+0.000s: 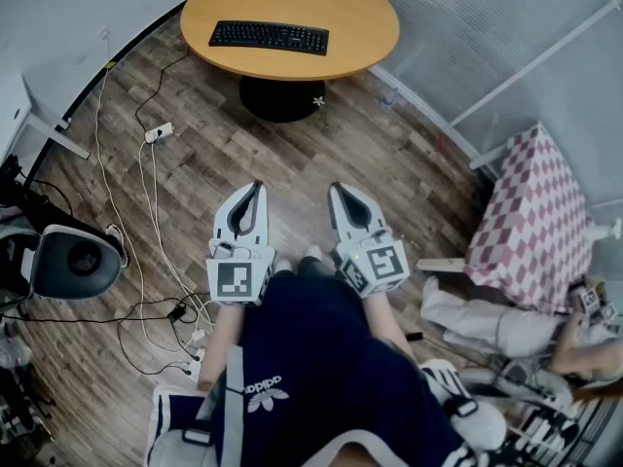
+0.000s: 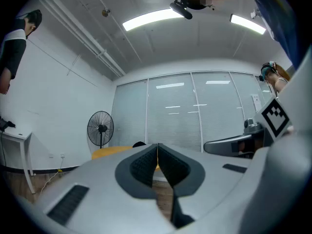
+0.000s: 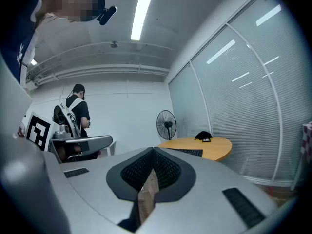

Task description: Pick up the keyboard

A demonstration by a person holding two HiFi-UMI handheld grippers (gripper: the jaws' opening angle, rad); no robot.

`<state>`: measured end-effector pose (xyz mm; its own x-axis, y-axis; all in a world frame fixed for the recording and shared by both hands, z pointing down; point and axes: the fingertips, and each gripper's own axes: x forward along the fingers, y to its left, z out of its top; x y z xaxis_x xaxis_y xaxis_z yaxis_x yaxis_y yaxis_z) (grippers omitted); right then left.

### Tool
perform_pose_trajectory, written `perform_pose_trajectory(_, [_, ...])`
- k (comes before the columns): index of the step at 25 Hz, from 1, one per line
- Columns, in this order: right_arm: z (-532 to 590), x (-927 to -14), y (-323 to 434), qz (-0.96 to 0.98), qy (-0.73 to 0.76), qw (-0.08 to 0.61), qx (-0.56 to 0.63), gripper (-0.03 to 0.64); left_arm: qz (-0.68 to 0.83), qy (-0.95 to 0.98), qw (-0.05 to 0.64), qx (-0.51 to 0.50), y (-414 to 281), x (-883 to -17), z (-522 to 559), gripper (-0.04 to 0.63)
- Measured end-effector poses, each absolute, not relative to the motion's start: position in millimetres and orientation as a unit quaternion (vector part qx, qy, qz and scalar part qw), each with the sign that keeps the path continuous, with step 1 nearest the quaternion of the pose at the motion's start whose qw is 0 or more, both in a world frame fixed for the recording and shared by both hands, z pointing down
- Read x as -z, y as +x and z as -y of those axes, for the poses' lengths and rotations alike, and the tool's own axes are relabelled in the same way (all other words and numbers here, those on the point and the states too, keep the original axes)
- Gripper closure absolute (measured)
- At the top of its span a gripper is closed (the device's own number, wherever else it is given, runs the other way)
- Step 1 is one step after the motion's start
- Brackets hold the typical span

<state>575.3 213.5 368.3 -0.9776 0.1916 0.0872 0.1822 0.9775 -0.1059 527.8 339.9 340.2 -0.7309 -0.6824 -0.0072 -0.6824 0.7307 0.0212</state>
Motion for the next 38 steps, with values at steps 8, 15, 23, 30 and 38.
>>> perform_pose_trajectory(8, [-217.8, -365.5, 579.3, 0.993, -0.097, 0.048, -0.045, 0.612, 0.929, 0.371, -0.004, 0.014, 530.4, -333.3, -340.9, 0.589])
perform_pose_trajectory(15, [-220.8, -361.3, 579.1, 0.993, -0.100, 0.044, -0.042, 0.612, 0.927, 0.375, -0.006, 0.014, 529.5, -332.0, -340.9, 0.589])
perform_pose_trajectory(23, [-223.8, -356.1, 580.0, 0.994, -0.102, 0.022, -0.034, 0.611, 0.930, 0.366, 0.003, 0.022, 527.6, -336.3, -351.0, 0.589])
perform_pose_trajectory(30, [-229.1, -360.4, 578.2, 0.995, -0.097, 0.028, -0.020, 0.611, 0.933, 0.359, 0.016, 0.022, 520.5, -347.7, -363.6, 0.589])
perform_pose_trajectory(38, [-211.4, -375.4, 543.7, 0.993, -0.105, 0.042, -0.029, 0.611, 0.937, 0.347, 0.023, 0.019, 486.4, -356.1, -346.9, 0.589])
